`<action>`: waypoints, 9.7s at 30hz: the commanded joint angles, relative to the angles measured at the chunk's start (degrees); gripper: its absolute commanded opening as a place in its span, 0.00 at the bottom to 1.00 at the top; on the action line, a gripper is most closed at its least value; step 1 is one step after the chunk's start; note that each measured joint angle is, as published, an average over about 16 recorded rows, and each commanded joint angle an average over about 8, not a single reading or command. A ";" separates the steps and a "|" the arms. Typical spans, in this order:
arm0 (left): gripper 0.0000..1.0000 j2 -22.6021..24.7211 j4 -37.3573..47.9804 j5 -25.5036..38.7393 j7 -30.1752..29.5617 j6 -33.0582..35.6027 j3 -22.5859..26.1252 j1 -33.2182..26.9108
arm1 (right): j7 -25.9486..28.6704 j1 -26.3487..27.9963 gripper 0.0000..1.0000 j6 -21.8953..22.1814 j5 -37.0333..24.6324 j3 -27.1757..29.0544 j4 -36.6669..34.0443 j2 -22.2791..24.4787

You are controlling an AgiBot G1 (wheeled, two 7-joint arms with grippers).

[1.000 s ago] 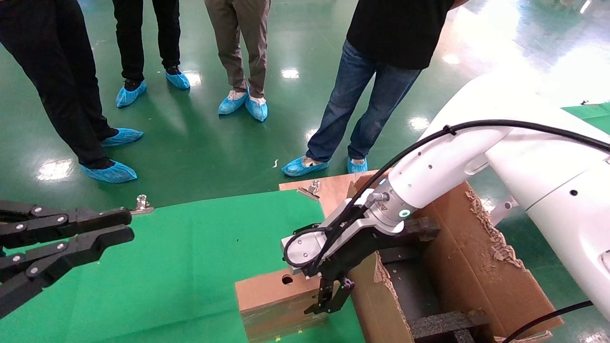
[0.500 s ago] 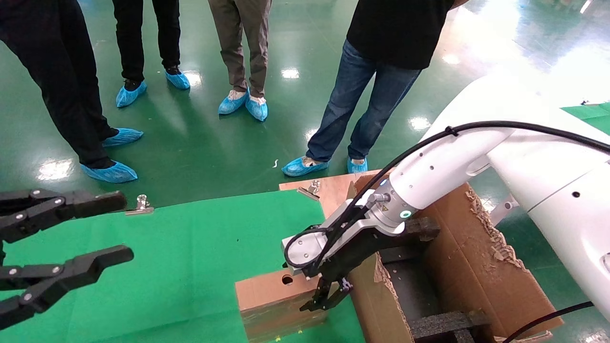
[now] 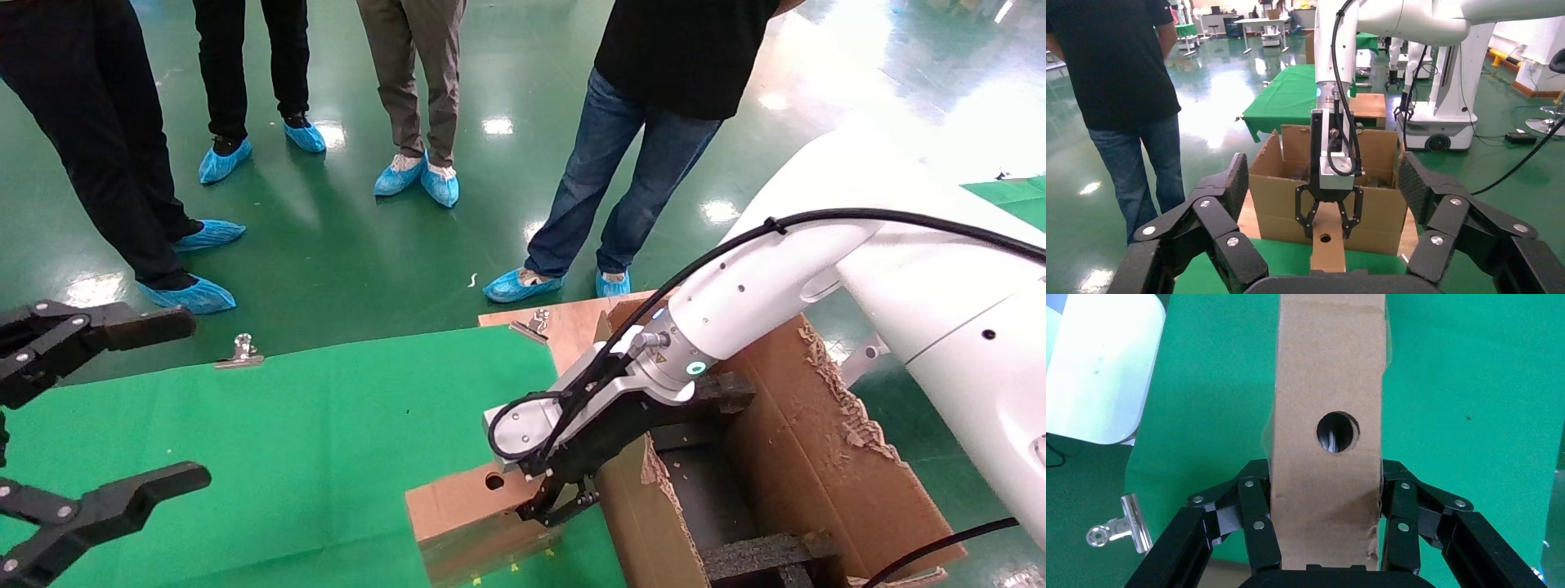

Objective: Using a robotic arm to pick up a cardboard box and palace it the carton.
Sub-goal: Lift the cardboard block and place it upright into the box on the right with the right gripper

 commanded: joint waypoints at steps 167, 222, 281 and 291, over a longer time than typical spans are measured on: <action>1.00 -0.02 0.04 -0.04 0.02 -0.03 0.01 0.02 | 91.86 21.59 0.00 24.44 -9.25 -34.43 23.41 43.55; 1.00 -0.02 0.04 -0.04 0.02 -0.04 0.03 0.02 | 118.78 1.59 0.00 43.35 -28.13 -43.41 23.04 33.43; 1.00 -0.03 0.06 -0.06 0.03 -0.05 0.03 0.03 | 107.51 -2.62 1.00 43.47 -18.45 -44.94 5.42 22.14; 1.00 -0.03 0.06 -0.06 0.04 -0.05 0.03 0.03 | 108.26 -1.00 1.00 43.55 -19.40 -44.39 6.32 22.54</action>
